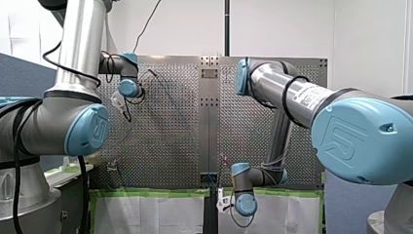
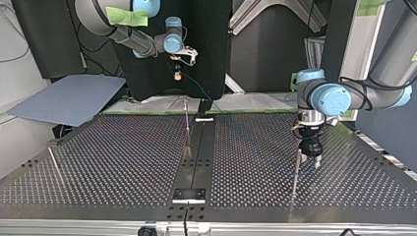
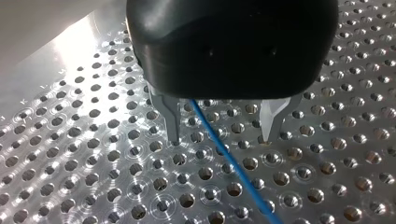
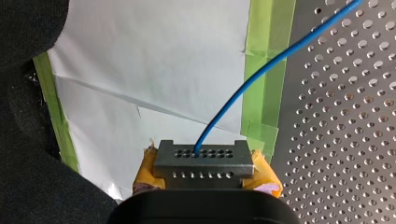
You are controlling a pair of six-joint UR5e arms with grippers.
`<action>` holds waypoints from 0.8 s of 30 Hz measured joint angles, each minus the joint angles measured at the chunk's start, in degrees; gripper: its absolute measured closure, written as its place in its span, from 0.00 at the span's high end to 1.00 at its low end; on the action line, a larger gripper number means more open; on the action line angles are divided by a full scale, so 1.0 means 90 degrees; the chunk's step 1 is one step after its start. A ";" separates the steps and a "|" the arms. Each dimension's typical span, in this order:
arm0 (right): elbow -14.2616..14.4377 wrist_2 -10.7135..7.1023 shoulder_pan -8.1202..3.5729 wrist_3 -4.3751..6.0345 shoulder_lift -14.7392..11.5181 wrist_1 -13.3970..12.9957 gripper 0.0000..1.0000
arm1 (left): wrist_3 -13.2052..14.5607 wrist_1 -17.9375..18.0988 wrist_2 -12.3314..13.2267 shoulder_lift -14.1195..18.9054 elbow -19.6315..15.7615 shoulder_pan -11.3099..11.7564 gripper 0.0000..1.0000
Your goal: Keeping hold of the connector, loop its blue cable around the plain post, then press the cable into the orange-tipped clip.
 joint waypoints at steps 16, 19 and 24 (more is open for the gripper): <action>0.0682 -0.0198 0.0004 -0.0086 -0.0576 -0.0648 0.00 | 0.0000 -0.0048 -0.0010 0.0001 0.0002 0.0017 0.84; 0.0856 -0.0134 -0.0011 -0.0084 -0.0750 -0.0797 0.00 | -0.0004 -0.0057 -0.0011 0.0003 0.0002 0.0033 0.84; 0.1161 -0.0037 -0.0075 -0.0037 -0.1056 -0.1091 0.00 | -0.0009 -0.0068 -0.0012 0.0002 0.0004 0.0060 0.84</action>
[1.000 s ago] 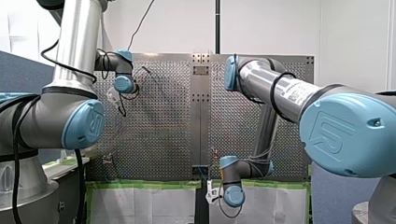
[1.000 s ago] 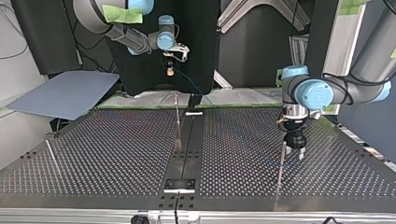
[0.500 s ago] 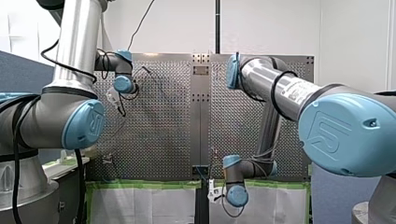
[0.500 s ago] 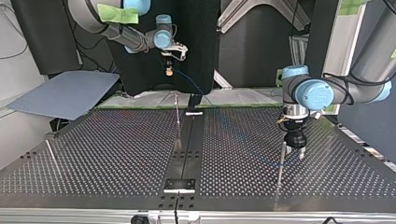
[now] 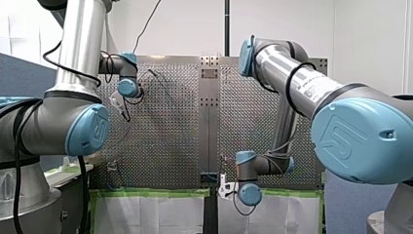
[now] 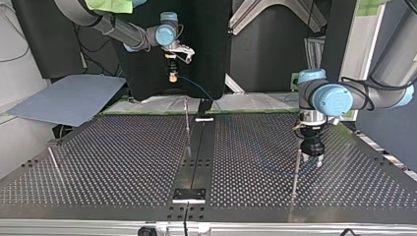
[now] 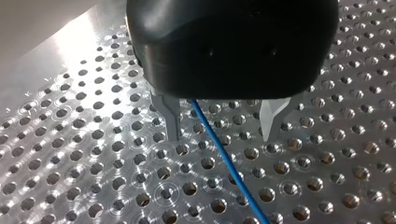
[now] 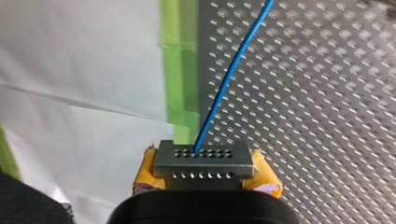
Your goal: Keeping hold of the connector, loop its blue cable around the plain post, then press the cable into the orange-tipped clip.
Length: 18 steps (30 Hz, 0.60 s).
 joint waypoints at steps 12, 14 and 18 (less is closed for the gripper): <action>0.0548 0.0011 0.0007 -0.0229 -0.0511 -0.0368 0.00 | -0.0001 -0.0001 0.0001 0.0001 0.0003 0.0057 0.84; 0.0561 0.0011 0.0032 -0.0305 -0.0517 -0.0378 0.00 | -0.0001 -0.0002 0.0000 0.0002 0.0002 0.0059 0.84; 0.0603 0.0010 0.0050 -0.0424 -0.0517 -0.0442 0.00 | -0.0001 -0.0006 0.0000 0.0003 0.0003 0.0066 0.84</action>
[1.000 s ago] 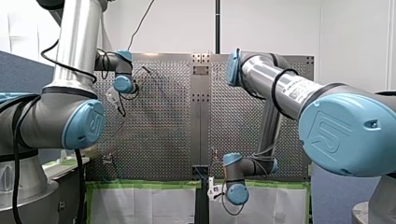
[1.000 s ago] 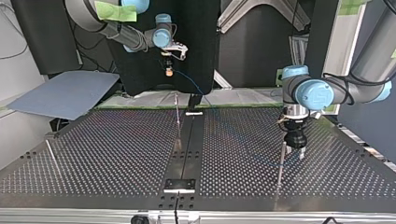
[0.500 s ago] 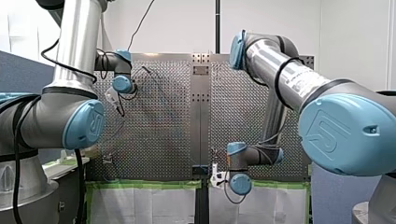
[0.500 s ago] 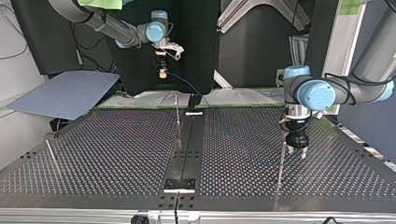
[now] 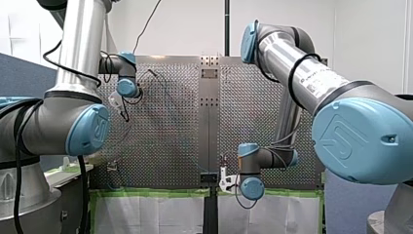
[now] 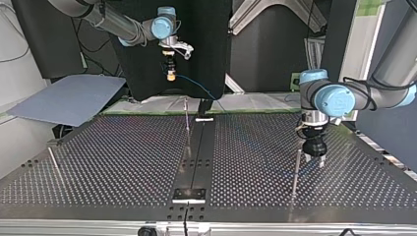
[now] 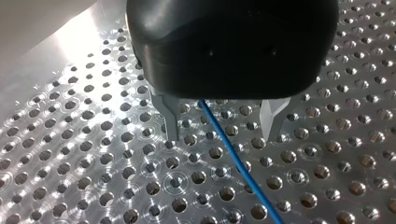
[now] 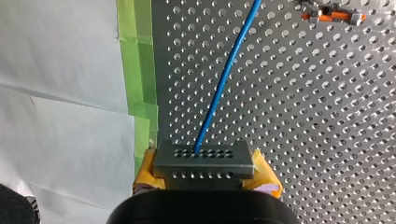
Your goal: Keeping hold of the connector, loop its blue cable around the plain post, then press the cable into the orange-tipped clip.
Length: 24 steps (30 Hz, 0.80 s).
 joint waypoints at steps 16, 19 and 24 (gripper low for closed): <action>0.0454 -0.0328 -0.0222 -0.0042 -0.0008 -0.0835 0.00 | 0.0025 -0.0026 -0.0004 0.0001 0.0000 0.0010 0.84; 0.0454 -0.0493 -0.0285 -0.0057 -0.0009 -0.1012 0.00 | 0.0028 -0.0027 -0.0024 0.0001 -0.0001 0.0009 0.84; 0.0455 -0.0673 -0.0337 -0.0078 -0.0008 -0.1318 0.00 | 0.0035 -0.0056 -0.0054 0.0001 -0.0001 0.0003 0.84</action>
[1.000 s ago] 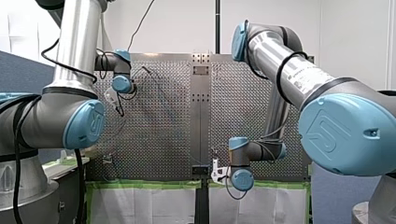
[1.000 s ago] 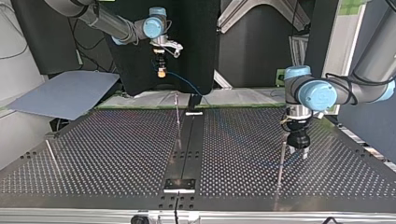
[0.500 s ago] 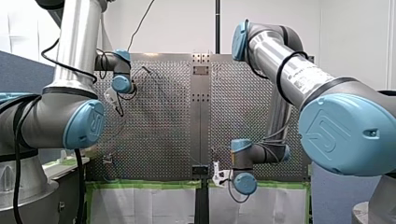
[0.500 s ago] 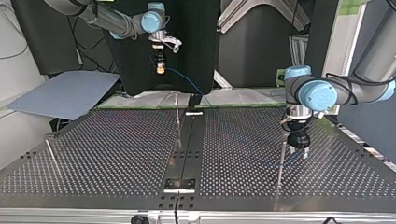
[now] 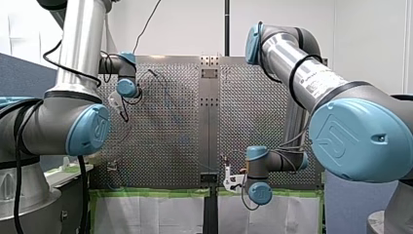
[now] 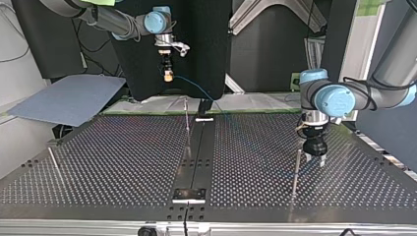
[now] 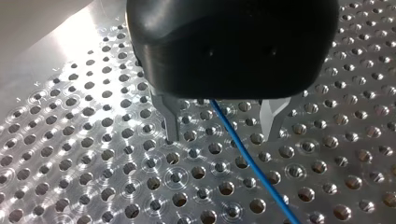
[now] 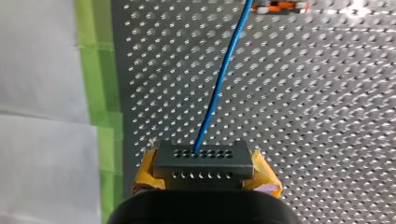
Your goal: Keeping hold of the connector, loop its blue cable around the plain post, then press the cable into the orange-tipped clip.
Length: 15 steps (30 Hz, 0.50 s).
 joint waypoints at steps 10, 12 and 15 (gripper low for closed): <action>0.0008 -0.0553 -0.0425 -0.0251 0.0002 -0.0305 0.00 | 0.0003 -0.0069 -0.0023 0.0000 0.0001 -0.0020 0.84; 0.0014 -0.0681 -0.0491 -0.0265 0.0003 -0.0344 0.00 | 0.0004 -0.0077 -0.0024 0.0000 0.0002 -0.0020 0.84; 0.0018 -0.0856 -0.0563 -0.0289 0.0006 -0.0383 0.00 | 0.0003 -0.0089 -0.0024 0.0001 0.0002 -0.0021 0.84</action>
